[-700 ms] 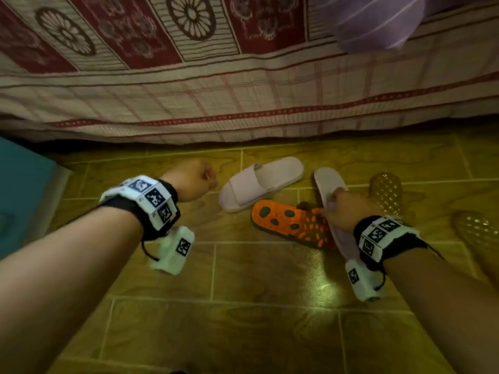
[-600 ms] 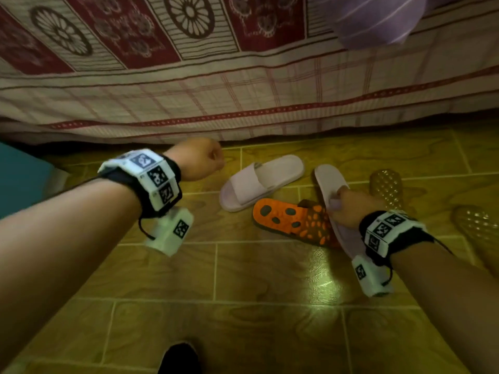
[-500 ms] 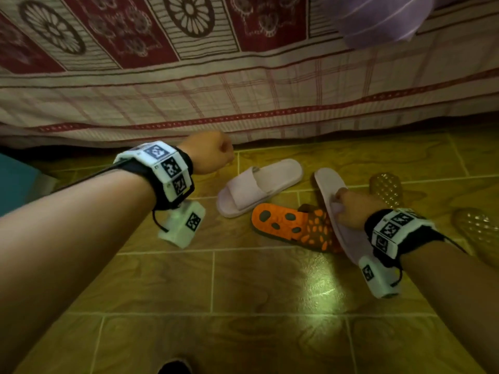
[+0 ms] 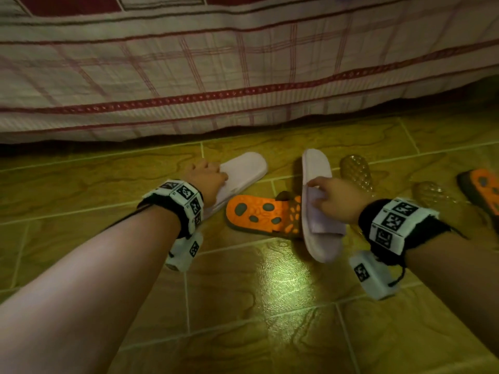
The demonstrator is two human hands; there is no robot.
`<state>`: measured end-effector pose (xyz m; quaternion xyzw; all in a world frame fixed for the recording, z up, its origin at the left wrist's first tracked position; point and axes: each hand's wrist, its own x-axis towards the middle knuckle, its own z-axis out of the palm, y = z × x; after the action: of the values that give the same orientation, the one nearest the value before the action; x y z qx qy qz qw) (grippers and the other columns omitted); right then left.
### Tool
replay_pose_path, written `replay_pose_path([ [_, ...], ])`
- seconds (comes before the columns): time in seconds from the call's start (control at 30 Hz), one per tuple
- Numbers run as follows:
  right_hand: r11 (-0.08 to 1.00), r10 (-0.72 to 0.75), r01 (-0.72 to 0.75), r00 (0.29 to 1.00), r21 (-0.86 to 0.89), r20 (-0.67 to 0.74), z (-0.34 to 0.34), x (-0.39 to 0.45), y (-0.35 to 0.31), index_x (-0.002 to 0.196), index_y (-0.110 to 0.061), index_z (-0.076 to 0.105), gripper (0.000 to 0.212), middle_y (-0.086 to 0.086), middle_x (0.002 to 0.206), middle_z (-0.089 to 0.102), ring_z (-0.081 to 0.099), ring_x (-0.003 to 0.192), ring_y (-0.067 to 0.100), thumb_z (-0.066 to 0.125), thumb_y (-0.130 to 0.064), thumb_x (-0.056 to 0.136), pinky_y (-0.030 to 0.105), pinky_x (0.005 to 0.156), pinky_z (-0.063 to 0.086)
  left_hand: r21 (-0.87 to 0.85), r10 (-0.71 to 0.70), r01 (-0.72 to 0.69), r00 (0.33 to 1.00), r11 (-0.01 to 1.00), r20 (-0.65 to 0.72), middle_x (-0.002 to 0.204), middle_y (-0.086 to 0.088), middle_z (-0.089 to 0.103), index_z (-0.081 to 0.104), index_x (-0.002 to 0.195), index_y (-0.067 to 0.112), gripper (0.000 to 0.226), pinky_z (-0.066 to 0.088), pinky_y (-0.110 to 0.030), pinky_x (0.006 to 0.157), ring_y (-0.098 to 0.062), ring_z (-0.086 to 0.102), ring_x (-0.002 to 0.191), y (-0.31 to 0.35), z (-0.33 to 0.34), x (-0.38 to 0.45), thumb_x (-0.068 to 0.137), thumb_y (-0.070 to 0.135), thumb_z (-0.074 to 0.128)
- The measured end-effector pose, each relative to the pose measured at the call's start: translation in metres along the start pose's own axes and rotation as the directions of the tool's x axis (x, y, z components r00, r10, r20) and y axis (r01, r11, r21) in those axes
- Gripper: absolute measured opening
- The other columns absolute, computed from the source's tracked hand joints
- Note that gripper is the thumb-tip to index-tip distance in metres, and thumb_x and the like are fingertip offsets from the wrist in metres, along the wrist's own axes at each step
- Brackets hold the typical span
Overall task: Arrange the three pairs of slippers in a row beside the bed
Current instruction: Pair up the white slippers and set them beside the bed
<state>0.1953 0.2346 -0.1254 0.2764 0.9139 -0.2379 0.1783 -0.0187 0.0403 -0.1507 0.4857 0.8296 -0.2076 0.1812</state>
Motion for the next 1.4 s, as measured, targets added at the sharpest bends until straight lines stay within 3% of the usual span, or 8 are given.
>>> replay_pose_path([
  [0.17,0.999,-0.012,0.013,1.000,-0.042,0.015,0.016,-0.006,-0.008,0.142,-0.021,0.036,0.058,0.009,0.144,0.047,0.052,0.124,0.029,0.053,-0.016,0.087,0.034,0.096,0.044,0.157,-0.060,0.053,0.997,0.986,0.044,0.133,-0.007,0.050,0.058,0.123,0.022,0.037,0.033,-0.042,0.104,-0.030,0.037,0.126,-0.013,0.005,-0.017,0.086,0.021,0.054],
  [0.47,0.990,-0.121,0.126,0.989,0.061,-0.080,-0.002,-0.026,-0.052,0.134,-0.020,0.040,0.054,0.013,0.128,0.059,0.058,0.111,0.031,0.062,-0.021,0.084,0.036,0.088,0.049,-0.350,-0.052,0.054,0.999,0.935,0.015,0.117,-0.008,0.061,0.056,0.116,0.016,0.031,0.045,-0.046,0.094,-0.029,0.055,0.104,-0.024,-0.008,-0.066,0.085,0.018,0.055],
  [0.63,0.976,-0.219,0.219,0.976,0.011,-0.017,0.001,-0.036,-0.099,0.138,-0.018,0.032,0.062,0.016,0.125,0.059,0.058,0.109,0.034,0.063,-0.018,0.084,0.041,0.087,0.051,-0.462,0.067,-0.067,0.998,0.885,-0.017,0.111,0.000,0.061,0.059,0.122,0.020,0.042,0.039,-0.022,0.073,-0.016,0.055,0.093,-0.008,-0.034,-0.086,0.081,0.023,0.065],
  [0.73,0.965,-0.260,0.260,0.965,0.039,-0.001,0.009,-0.040,-0.120,0.141,-0.025,0.031,0.063,0.015,0.123,0.061,0.060,0.107,0.033,0.059,-0.015,0.086,0.046,0.089,0.051,-0.517,0.142,-0.127,0.990,0.846,-0.011,0.077,0.007,0.055,0.066,0.099,0.020,0.021,0.033,-0.017,0.051,-0.008,0.048,0.064,0.009,-0.047,-0.098,0.079,0.027,0.070],
  [0.87,0.946,-0.321,0.319,0.946,0.060,0.035,0.018,-0.043,-0.136,0.124,-0.026,0.055,0.041,0.009,0.118,0.065,0.060,0.106,0.030,0.052,-0.011,0.087,0.037,0.085,0.050,-0.570,0.147,-0.127,0.989,0.812,-0.011,0.063,0.005,0.050,0.057,0.073,0.019,0.016,0.032,-0.023,0.048,-0.010,0.045,0.055,0.021,-0.051,-0.112,0.078,0.026,0.071],
  [1.1,0.954,-0.273,0.269,0.962,0.131,0.012,0.013,-0.042,-0.149,0.103,-0.019,0.069,0.028,0.008,0.108,0.068,0.060,0.100,0.028,0.051,-0.011,0.083,0.033,0.082,0.047,-0.661,0.000,-0.060,0.996,0.748,-0.090,0.086,0.000,0.066,0.069,0.092,0.019,0.018,0.039,-0.023,0.056,-0.015,0.057,0.076,0.013,-0.053,-0.126,0.078,0.030,0.072],
  [1.23,0.953,-0.272,0.271,0.962,0.131,-0.011,0.004,-0.038,-0.163,0.083,-0.023,0.066,0.019,0.003,0.090,0.064,0.061,0.093,0.027,0.054,-0.009,0.080,0.029,0.076,0.046,-0.495,-0.099,-0.050,0.958,0.867,-0.270,0.102,0.000,0.068,0.065,0.103,0.028,0.029,0.039,-0.030,0.075,-0.021,0.057,0.095,0.007,-0.049,-0.138,0.078,0.042,0.065],
  [1.4,0.934,-0.344,0.345,0.939,0.090,-0.034,0.005,-0.028,-0.203,0.077,-0.024,0.066,0.019,0.001,0.084,0.062,0.057,0.082,0.024,0.054,-0.009,0.078,0.030,0.070,0.045,-0.566,-0.343,0.133,0.896,0.813,-0.283,0.136,-0.001,0.038,0.031,0.138,0.033,0.087,0.037,-0.045,0.099,-0.026,0.037,0.122,-0.044,-0.008,-0.171,0.063,0.059,0.068],
])
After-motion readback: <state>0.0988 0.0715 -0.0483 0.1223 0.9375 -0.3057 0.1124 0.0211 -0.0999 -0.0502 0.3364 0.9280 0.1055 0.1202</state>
